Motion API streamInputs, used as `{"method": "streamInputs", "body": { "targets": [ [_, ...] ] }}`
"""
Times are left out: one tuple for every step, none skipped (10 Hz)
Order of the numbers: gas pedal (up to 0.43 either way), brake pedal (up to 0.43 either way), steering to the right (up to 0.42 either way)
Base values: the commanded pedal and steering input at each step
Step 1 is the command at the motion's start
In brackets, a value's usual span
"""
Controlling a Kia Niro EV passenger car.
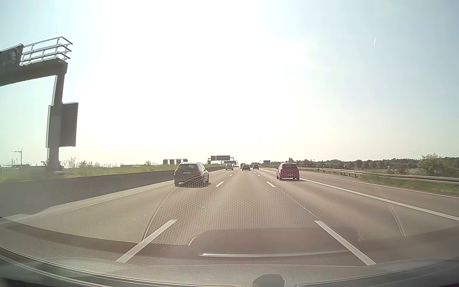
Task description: Follow the waypoints while adhering to traffic rules and regulations
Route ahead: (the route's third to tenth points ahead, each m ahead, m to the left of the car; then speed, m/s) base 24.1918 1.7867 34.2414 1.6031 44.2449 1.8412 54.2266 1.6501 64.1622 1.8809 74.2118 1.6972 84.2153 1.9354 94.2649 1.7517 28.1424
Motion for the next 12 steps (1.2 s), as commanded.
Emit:
{"method": "streamInputs", "body": {
  "targets": [
    [0.22,0.024,0.0],
    [0.22,0.024,0.0],
    [0.22,0.024,0.0],
    [0.22,0.024,0.0],
    [0.22,0.024,0.0],
    [0.22,0.024,0.0],
    [0.22,0.024,0.0],
    [0.22,0.024,0.0],
    [0.22,0.024,0.0],
    [0.22,0.024,0.0],
    [0.22,0.024,0.0],
    [0.22,0.024,0.0]
  ]
}}
